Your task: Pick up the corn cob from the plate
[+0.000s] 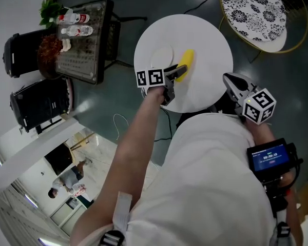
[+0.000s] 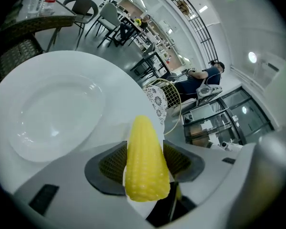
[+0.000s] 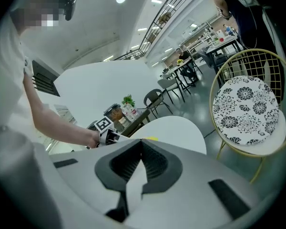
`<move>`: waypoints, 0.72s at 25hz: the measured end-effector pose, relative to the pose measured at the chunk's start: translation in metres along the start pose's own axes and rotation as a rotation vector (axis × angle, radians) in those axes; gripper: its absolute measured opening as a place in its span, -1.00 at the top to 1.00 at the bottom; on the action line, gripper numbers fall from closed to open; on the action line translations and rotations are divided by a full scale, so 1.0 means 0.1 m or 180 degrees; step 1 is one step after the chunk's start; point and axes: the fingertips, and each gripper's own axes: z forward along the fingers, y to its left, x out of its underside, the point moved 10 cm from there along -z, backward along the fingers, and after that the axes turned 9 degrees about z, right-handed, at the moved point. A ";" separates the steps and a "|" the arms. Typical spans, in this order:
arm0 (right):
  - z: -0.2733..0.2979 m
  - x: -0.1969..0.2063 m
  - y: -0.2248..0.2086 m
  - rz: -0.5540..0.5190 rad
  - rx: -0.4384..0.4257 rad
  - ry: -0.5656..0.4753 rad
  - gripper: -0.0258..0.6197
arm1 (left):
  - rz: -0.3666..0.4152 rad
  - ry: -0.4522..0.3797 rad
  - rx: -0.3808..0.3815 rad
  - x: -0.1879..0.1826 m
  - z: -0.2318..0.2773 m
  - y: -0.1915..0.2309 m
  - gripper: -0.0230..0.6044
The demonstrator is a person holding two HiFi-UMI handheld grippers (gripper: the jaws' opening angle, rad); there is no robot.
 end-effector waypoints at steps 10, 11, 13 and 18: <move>0.02 0.02 -0.18 0.0043 -0.0005 -0.0019 0.90 | 0.0098 -0.0077 0.0097 -0.07 0.49 -0.26 0.14; -0.02 0.02 -0.20 0.0050 -0.0004 -0.0019 0.90 | 0.0123 -0.0047 0.0100 -0.06 0.55 -0.31 0.14; -0.10 0.01 -0.27 0.0058 -0.0006 -0.0019 0.90 | 0.0198 0.0047 0.0078 -0.05 0.68 -0.39 0.14; -0.12 0.03 -0.23 0.0073 -0.0001 -0.0015 0.90 | 0.0646 0.0349 -0.0119 -0.02 0.72 -0.46 0.14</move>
